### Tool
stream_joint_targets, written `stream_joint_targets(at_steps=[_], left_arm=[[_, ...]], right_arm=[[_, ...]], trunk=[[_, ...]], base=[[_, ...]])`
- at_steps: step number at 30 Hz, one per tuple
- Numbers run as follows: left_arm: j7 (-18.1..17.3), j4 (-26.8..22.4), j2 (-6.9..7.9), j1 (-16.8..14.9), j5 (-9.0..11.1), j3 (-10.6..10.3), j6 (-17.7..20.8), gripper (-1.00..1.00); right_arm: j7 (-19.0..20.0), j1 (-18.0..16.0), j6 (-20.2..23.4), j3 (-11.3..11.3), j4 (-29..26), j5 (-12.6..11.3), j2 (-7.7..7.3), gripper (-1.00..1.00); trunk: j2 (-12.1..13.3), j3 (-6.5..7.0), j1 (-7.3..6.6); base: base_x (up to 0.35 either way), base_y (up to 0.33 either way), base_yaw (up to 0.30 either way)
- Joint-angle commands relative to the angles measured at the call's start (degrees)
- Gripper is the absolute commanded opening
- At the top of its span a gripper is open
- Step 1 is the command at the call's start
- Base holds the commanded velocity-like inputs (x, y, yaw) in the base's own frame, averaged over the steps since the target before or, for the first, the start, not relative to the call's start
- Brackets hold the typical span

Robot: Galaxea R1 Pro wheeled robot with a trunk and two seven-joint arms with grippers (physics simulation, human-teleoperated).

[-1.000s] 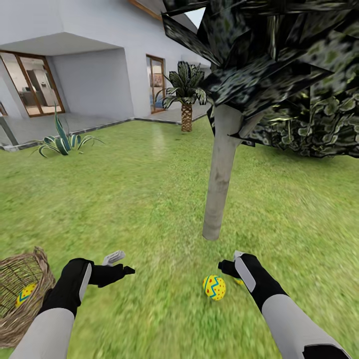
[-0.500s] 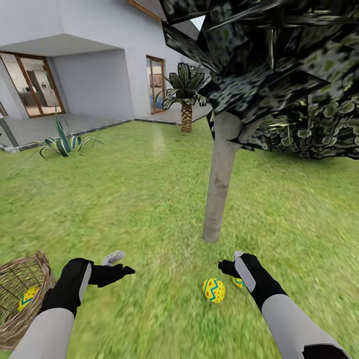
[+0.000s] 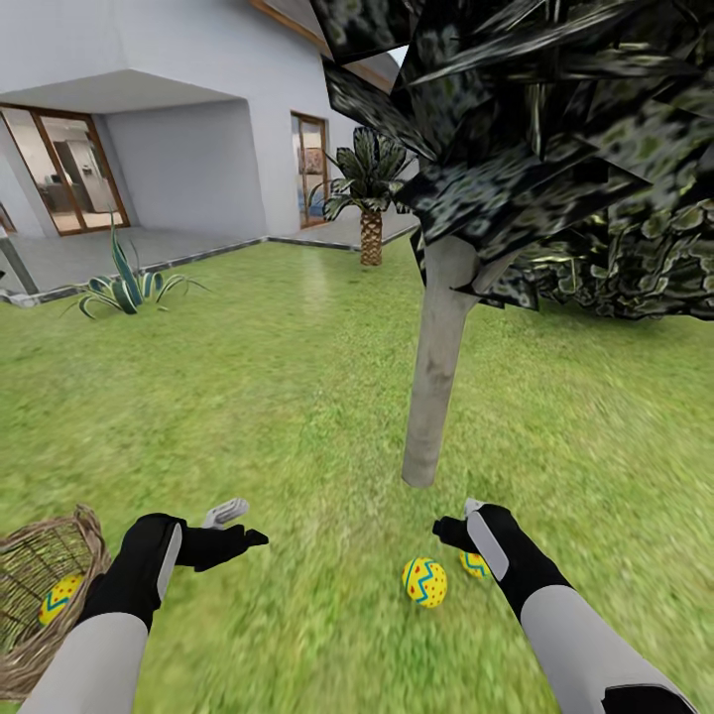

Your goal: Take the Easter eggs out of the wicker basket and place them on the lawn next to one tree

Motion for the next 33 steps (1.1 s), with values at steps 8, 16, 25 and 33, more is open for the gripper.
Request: stream_joint_targets(at_steps=[8, 16, 25, 33], left_arm=[[-0.56, -0.05, 0.00, -0.04, -0.62, 0.16, 0.17, 1.00], [-0.59, -0.05, 0.05, -0.05, -0.62, 0.16, 0.17, 1.00], [-0.62, -0.05, 0.06, -0.04, -0.61, 0.16, 0.17, 1.00], [-0.60, -0.05, 0.09, -0.04, -0.60, 0.16, 0.17, 1.00]], right_arm=[[-0.45, -0.03, 0.04, 0.25, -0.08, -0.54, -0.03, 1.00], [-0.44, -0.02, -0.05, 0.25, -0.08, -0.47, -0.03, 1.00], [-0.44, -0.05, -0.15, 0.33, -0.08, -0.45, -0.03, 1.00], [-0.44, -0.04, -0.22, 0.33, -0.08, -0.48, -0.03, 1.00]], trunk=[[3.20, 1.39, -1.77], [6.41, 2.82, -3.52], [10.02, 4.45, -5.50], [13.22, 6.15, -7.26]], base=[[0.000, 0.000, 0.000], [0.000, 0.000, 0.000], [0.000, 0.000, 0.021], [0.000, 0.000, 0.235]])
